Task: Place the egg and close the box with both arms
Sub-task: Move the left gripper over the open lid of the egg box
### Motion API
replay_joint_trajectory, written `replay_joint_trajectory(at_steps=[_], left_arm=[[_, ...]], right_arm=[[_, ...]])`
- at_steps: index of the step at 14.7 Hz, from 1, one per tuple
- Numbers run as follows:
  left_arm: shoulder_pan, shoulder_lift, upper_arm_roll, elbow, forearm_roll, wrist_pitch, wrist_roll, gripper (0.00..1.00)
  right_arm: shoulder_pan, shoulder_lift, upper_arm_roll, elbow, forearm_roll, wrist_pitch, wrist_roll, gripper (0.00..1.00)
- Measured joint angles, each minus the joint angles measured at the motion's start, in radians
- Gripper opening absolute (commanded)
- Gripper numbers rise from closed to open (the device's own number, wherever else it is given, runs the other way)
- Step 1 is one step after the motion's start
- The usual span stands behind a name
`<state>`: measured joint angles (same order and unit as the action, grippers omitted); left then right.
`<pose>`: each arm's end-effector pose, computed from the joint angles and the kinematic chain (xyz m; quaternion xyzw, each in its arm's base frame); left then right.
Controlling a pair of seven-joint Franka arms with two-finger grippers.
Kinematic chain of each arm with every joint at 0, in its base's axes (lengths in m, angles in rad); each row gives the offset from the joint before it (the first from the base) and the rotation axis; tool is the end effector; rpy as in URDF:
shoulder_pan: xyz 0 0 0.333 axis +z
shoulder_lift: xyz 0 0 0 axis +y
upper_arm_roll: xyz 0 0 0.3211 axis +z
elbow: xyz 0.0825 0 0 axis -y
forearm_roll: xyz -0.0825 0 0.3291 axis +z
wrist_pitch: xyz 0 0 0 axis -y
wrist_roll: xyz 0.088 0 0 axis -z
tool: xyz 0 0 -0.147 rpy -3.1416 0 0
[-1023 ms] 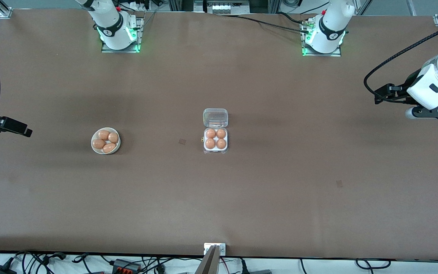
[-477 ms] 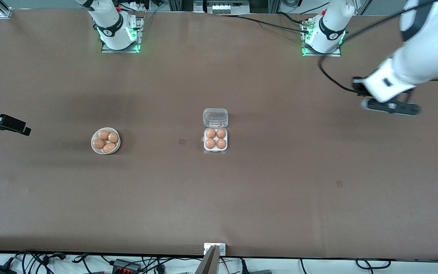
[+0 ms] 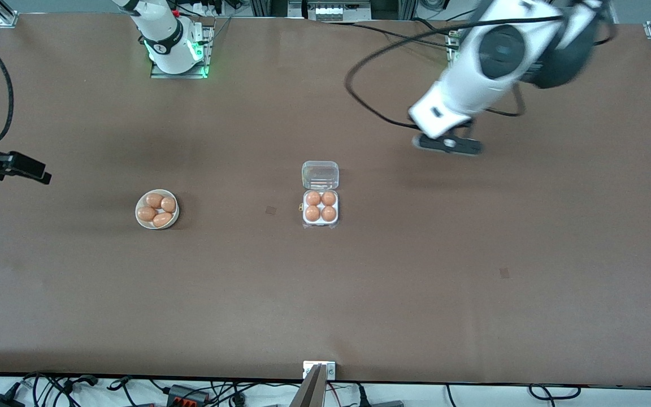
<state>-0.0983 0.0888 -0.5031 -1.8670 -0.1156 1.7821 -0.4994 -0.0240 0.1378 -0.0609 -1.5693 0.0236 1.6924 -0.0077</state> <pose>0.4131 -0.2942 0.4452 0.9931 -0.0349 -0.1095 0.0227 0.5473 -0.0414 0.5286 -0.9992 0.0398 0.0069 0.0078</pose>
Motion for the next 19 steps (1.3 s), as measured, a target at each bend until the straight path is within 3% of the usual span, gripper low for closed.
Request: replay_joint_trajectory(at_steps=[3,7,13,19], left_arm=[[-0.011,0.019,-0.129,-0.068,0.001,0.15,-0.165,0.01],[-0.094,0.064,-0.157,-0.146,0.04,0.339,-0.31,0.01],[-0.28,0.268,-0.159,-0.151,0.55,0.474,-0.848,0.01],[-0.292,0.458,-0.148,-0.07,0.946,0.534,-1.076,0.01]], right_arm=[[0.0,-0.068,0.0,-0.096,-0.001,0.029,0.0,1.0],[-0.001,-0.094,0.0,-0.121,-0.001,0.036,0.0,1.0],[-0.002,-0.094,0.0,-0.121,-0.002,0.05,0.0,1.0],[-0.001,-0.082,0.0,-0.107,-0.002,0.056,-0.002,1.0]])
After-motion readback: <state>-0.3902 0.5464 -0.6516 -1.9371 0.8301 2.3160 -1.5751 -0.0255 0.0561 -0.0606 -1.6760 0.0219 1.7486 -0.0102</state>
